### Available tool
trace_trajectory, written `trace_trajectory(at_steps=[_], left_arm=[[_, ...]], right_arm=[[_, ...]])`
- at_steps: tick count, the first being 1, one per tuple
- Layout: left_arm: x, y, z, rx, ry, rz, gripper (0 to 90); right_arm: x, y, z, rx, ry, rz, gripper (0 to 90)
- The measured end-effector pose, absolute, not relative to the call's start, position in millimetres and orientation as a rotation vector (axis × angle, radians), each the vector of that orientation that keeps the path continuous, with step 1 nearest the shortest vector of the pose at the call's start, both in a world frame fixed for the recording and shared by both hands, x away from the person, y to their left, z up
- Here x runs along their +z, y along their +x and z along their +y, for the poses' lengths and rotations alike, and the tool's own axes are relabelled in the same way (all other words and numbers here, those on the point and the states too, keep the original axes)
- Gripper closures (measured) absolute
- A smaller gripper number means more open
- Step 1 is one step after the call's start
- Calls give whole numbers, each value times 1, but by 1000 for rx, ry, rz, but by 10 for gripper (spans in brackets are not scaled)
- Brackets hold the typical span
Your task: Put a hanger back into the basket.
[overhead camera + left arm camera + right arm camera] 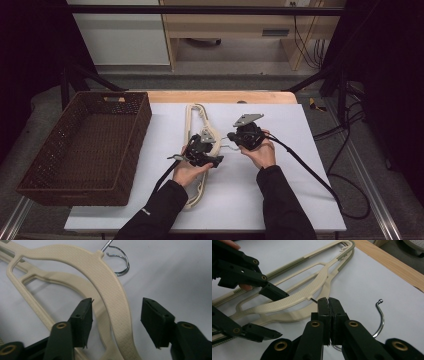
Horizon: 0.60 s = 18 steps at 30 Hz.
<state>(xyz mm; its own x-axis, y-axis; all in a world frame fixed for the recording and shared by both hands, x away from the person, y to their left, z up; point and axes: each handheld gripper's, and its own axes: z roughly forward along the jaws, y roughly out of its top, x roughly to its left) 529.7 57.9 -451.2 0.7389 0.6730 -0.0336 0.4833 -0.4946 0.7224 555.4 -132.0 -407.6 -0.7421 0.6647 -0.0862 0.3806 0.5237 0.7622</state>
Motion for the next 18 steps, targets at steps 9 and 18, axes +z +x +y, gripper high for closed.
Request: trace_trajectory(at_steps=[9, 18], left_arm=[[-443, 529, 56, 333, 2186, 876, 626], [-437, 526, 56, 364, 2183, 941, 718]], right_arm=[[-404, 552, -133, 1071, 859, 2394, 891], [-402, 549, -133, 1082, 852, 2380, 888]])
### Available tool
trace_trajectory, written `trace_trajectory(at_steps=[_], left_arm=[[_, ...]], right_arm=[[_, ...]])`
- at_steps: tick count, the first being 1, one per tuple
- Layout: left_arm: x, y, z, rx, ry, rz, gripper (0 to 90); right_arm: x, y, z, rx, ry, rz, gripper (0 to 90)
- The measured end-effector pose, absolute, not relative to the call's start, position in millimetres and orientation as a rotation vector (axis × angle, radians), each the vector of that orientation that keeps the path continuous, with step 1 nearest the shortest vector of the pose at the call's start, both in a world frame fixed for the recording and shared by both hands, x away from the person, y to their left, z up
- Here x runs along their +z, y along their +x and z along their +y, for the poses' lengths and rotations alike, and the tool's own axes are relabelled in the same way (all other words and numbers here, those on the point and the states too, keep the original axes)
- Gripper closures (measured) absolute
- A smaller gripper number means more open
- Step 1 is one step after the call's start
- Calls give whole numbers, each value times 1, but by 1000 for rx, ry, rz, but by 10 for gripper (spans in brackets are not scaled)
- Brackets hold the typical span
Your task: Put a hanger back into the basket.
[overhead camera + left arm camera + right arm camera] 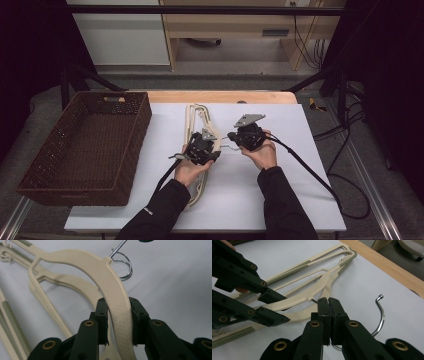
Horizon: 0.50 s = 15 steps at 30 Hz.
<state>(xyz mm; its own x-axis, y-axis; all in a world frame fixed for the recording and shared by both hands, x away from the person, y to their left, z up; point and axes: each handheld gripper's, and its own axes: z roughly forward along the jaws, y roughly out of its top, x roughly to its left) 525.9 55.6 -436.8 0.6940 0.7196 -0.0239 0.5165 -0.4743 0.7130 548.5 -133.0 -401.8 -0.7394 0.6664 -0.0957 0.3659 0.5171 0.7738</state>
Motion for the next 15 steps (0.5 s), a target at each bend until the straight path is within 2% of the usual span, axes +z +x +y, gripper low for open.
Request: trace_trajectory(at_steps=[6, 9, 15], left_arm=[[-429, 522, 59, 389, 2152, 977, 736], [-427, 521, 64, 419, 2155, 999, 745], [-416, 515, 76, 457, 2142, 1024, 758]], right_arm=[[-395, 544, -135, 1157, 792, 2352, 866], [-390, 540, -136, 1231, 752, 2322, 786], [-374, 525, -143, 1384, 678, 2255, 708]])
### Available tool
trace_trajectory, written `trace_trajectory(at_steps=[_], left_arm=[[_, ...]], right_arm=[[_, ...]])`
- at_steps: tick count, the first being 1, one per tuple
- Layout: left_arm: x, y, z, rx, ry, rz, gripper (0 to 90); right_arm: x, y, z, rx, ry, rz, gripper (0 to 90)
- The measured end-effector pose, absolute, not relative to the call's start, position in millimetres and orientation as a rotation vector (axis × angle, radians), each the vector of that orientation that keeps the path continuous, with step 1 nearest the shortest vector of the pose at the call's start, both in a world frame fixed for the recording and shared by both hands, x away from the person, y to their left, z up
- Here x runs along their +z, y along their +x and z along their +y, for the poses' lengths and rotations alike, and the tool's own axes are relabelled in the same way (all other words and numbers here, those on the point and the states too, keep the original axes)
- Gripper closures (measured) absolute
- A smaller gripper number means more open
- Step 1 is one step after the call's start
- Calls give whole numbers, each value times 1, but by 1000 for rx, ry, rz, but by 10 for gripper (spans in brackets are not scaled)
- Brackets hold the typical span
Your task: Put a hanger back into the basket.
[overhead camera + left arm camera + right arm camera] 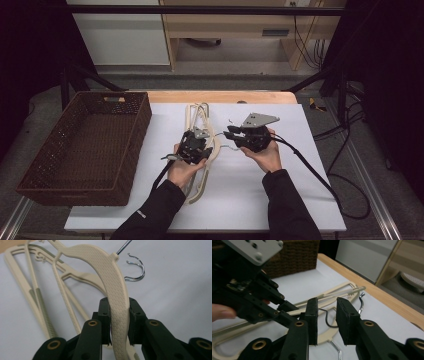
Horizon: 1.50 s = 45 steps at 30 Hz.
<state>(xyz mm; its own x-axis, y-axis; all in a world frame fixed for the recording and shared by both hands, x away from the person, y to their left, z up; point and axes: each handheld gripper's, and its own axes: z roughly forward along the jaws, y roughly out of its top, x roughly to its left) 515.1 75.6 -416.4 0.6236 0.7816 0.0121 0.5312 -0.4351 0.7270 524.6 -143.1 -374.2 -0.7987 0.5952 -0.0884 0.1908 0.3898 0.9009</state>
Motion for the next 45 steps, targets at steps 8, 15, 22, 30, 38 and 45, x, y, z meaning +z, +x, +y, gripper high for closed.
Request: trace_trajectory(at_steps=[8, 15, 22, 30, 38, 45], left_arm=[[-397, 507, 110, 535, 2094, 1068, 795], [-389, 506, 143, 580, 2039, 1141, 837], [-384, 505, 163, 560, 1972, 1162, 860], [-353, 483, 185, 513, 1903, 1048, 860], [-301, 454, 208, 543, 1913, 881, 861], [-262, 448, 231, 544, 1938, 780, 860]], right_arm=[[-364, 497, -149, 1358, 668, 2232, 548], [-371, 484, -160, 1383, 790, 2199, 399], [-379, 471, -182, 1388, 943, 2122, 290], [-381, 452, -199, 1400, 988, 2064, 176], [-387, 444, -212, 1396, 1032, 2043, 143], [-384, 440, -216, 1419, 1038, 2018, 122]])
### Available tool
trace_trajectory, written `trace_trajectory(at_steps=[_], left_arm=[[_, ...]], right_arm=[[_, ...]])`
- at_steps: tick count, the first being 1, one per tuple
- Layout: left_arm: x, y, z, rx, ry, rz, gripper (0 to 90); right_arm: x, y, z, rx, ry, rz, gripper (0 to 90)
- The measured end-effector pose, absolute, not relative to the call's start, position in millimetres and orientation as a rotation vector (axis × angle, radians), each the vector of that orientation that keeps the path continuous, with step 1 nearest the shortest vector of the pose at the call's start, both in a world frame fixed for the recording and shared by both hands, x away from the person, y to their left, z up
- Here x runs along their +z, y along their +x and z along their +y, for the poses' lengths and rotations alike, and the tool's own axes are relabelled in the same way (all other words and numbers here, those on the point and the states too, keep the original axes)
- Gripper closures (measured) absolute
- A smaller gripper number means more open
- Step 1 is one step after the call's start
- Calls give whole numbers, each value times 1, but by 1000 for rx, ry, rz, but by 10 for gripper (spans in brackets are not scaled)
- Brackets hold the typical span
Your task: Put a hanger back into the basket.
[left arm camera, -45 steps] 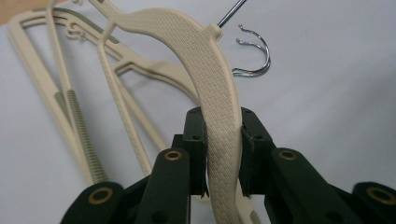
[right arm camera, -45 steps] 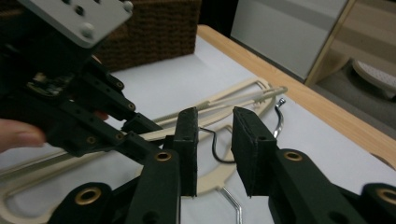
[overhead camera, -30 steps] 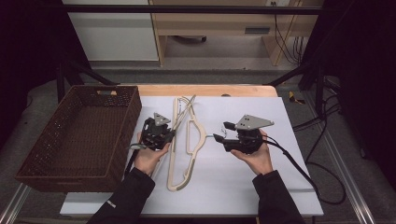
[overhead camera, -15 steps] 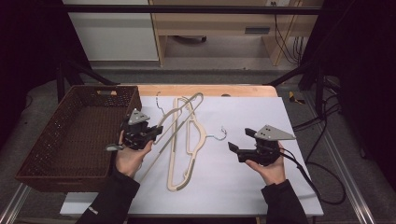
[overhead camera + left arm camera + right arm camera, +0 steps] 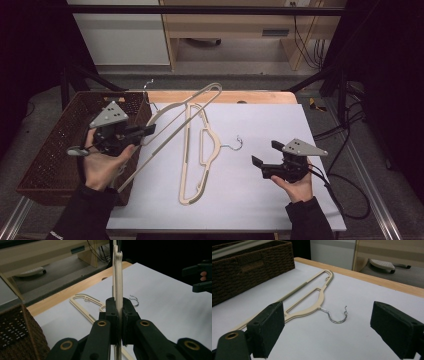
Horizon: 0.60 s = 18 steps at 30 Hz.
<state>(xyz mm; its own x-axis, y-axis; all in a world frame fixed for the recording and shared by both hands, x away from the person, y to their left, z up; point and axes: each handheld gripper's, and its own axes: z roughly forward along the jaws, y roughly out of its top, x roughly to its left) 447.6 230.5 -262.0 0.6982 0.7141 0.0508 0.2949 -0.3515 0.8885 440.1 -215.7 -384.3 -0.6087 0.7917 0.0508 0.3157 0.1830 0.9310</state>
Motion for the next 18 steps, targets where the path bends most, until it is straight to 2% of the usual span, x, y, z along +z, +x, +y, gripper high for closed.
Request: trace_trajectory(at_steps=[5, 18], left_arm=[[-249, 457, 255, 558, 1961, 740, 860], [-256, 486, 335, 596, 1975, 889, 860]], right_arm=[[-384, 440, -217, 1406, 1037, 2018, 109], [-385, 440, -216, 1398, 1035, 2027, 104]])
